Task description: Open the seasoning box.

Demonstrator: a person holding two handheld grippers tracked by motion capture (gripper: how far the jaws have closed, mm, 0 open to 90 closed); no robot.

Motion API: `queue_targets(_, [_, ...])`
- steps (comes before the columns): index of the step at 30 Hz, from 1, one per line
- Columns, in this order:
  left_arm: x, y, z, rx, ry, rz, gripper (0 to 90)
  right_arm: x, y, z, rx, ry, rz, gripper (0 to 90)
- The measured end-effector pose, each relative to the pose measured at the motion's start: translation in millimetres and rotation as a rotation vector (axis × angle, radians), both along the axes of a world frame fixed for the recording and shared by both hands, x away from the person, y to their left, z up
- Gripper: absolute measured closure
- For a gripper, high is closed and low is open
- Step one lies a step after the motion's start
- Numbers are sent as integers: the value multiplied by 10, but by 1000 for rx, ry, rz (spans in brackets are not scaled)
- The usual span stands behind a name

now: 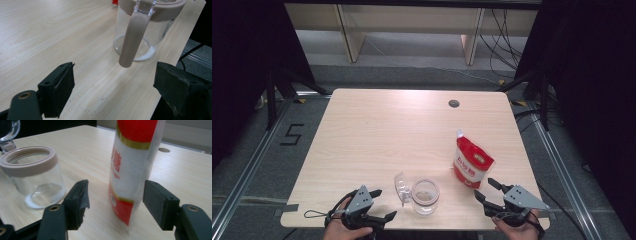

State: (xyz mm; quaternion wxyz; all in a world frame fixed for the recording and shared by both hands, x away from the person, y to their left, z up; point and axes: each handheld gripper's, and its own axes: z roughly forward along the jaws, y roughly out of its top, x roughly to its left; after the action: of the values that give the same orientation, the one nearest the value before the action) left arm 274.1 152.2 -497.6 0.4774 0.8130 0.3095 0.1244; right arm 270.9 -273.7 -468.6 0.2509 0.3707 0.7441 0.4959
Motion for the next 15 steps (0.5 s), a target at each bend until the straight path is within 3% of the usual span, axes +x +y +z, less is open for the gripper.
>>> queue_targets(4, [-4, -8, -7, 18, 4, 8, 161, 58, 12, -3, -8, -2, -6, 337])
queue_targets(5, [-3, -8, -6, 18, 3, 6, 161, 93, 11, -10, -14, -20, 8, 330])
queue_targets(8, [3, -11, -9, 10, 2, 2, 161, 126, 25, -23, 1, 5, -9, 326])
queue_targets(11, [7, -17, -14, -1, 4, 8, 161, 167, 30, -30, -11, -8, -1, 322])
queue_targets(12, [24, 5, -12, 30, -5, -2, 161, 184, 36, -36, -13, -10, -8, 318])
queue_targets(15, [24, -2, -14, 28, -4, 3, 160, 235, 41, -41, -5, -18, 3, 314])
